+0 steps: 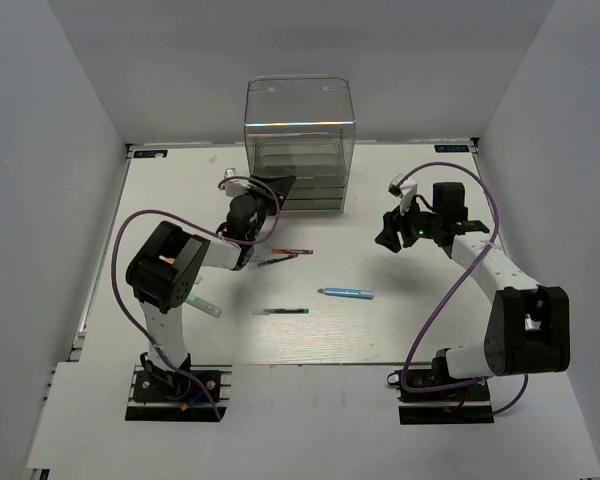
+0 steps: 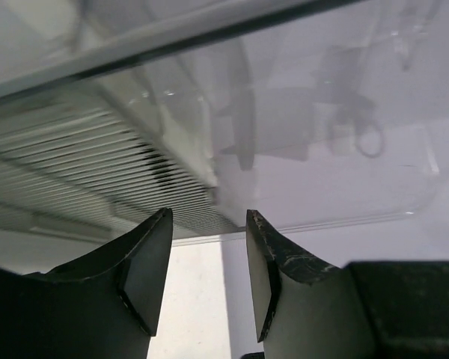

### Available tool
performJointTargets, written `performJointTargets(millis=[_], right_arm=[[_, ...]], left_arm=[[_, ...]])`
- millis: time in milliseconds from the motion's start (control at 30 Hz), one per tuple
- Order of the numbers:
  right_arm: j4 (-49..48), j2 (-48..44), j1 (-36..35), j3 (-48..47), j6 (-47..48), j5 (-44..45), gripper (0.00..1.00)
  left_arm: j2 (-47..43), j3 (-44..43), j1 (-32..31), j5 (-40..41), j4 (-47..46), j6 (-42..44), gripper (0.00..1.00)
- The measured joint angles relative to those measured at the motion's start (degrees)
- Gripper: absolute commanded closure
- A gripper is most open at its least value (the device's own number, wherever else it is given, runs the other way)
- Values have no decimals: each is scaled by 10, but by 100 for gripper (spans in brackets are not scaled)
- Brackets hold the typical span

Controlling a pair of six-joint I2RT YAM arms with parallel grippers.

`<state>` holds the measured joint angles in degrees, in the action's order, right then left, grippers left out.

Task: Sort the stationery into containers
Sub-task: Open the storage box at the center of the board.

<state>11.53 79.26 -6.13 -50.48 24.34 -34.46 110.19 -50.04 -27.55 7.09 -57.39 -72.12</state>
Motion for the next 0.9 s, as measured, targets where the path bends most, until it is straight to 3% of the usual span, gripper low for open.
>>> performJointTargets(millis=[200,500,633,700,800,900], right_arm=[[-3,3,-1,-1,0,2,37],[-11,3,-1,-1,3,15,36],[-11,3,-1,-1,4,16,36],[-11,3,-1,-1,6,17,36],[-11,3,-2,-1,10,17,36],[-11,3,-3,-1,15,17,36]], left_arm=[[8,-20,-1,-1,-34,-3,48],[30,-39,-4,11,-22,-4,61],[36,-46,-4,16,-21,-5,86],[40,-49,-4,17,-25,-11,94],[40,-48,-4,17,-26,-14,100],[40,-39,-4,17,-40,-16,100]])
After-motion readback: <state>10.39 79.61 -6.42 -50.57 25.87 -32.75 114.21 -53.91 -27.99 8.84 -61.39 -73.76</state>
